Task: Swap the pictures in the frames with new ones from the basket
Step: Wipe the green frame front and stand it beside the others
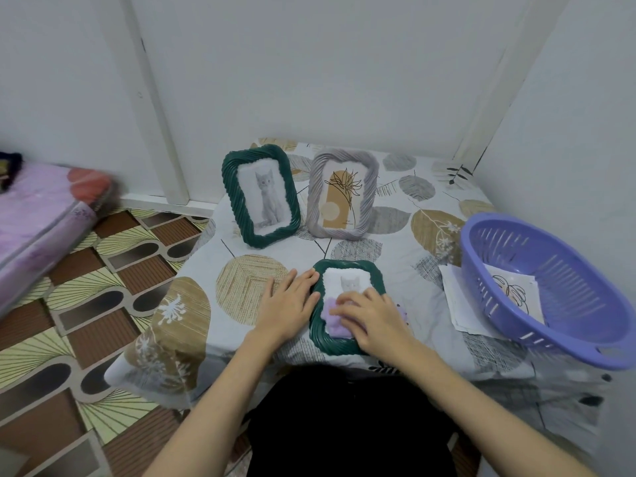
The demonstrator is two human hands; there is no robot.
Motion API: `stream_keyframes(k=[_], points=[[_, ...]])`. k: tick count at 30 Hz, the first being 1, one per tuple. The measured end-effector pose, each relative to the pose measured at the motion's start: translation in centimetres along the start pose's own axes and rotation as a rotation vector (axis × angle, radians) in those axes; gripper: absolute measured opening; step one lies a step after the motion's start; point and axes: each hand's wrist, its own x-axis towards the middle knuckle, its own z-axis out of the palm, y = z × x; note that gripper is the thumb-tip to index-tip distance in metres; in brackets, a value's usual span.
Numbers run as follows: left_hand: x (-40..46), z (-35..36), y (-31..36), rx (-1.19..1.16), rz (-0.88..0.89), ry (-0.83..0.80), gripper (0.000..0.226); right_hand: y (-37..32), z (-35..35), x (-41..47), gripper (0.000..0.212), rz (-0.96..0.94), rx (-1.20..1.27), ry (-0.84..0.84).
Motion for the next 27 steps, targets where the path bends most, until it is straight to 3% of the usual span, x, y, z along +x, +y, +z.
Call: stream_keyframes(k=[2,6,9,11,13,15,18,23,27], points=[[-0.1,0.0,0.0,-0.007,0.003,0.009,0.047,1.4,-1.5,-1.7,0.025,-0.039,0.001,-0.072],[-0.3,-0.2,0.3,-0.006,0.004,-0.006,0.049,4.0,-2.8,-0.1,0.029,0.203,-0.098,-0.145],[-0.6,-0.8,0.6,-0.048,-0.005,-0.072,0.054,3.2,-2.1,0.7,0.026,0.258,-0.120,-0.114],[-1.2,-1.0,0.4,-0.132,0.021,-0.146,0.077,3.0,-1.9,0.5,0.026,0.286,-0.102,-0.088],[-1.8,-1.0,0.3,-0.112,0.069,-0.212,0.117,2.8,-1.6,0.1,0.026,0.310,-0.078,-0.030],[-2.0,-0.6,0.1,-0.068,0.083,-0.178,0.134,2.3,-1.2,-1.2,0.028,0.202,-0.039,0.030],[-1.8,-0.2,0.0,-0.072,0.095,-0.132,0.130,2.8,-1.7,-3.9,0.027,0.029,-0.016,0.042],[-1.8,0.0,0.4,-0.054,0.106,-0.117,0.131,2.6,-1.7,-1.8,0.021,0.175,-0.019,0.100],[-1.8,0.1,0.3,-0.059,0.107,-0.109,0.131,2.4,-0.7,-4.3,0.024,0.048,0.074,0.087]])
